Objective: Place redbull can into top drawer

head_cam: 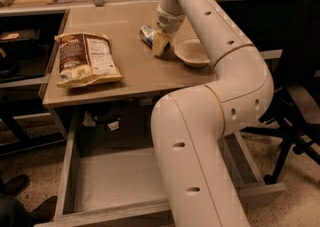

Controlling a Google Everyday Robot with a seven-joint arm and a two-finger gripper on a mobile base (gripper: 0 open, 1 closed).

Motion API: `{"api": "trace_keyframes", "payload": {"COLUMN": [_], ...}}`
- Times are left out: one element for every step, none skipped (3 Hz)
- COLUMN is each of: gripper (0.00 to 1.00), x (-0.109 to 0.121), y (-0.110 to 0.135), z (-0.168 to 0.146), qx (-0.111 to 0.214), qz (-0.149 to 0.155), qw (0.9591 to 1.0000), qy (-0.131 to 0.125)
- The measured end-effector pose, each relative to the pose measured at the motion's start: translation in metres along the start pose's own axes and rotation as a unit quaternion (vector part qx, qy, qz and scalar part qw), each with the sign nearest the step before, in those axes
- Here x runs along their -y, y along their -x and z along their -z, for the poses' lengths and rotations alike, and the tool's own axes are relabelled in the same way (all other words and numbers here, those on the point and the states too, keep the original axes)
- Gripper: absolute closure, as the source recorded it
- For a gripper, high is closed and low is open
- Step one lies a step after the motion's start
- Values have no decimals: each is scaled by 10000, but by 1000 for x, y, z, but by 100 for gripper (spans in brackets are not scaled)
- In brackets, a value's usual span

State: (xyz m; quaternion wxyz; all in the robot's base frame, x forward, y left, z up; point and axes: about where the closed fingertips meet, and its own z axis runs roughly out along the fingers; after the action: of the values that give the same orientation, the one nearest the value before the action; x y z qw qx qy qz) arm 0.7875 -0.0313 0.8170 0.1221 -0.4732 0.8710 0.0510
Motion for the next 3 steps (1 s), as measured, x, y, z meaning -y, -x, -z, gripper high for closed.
{"api": "trace_keyframes", "payload": {"gripper": [100, 100, 100], "x": [9, 12, 5], "y": [16, 24, 16], "z": [20, 50, 69], "qx": [368, 679, 846], "qz": [149, 340, 527], "qw": [9988, 9959, 9936], "qy": [-272, -499, -536]}}
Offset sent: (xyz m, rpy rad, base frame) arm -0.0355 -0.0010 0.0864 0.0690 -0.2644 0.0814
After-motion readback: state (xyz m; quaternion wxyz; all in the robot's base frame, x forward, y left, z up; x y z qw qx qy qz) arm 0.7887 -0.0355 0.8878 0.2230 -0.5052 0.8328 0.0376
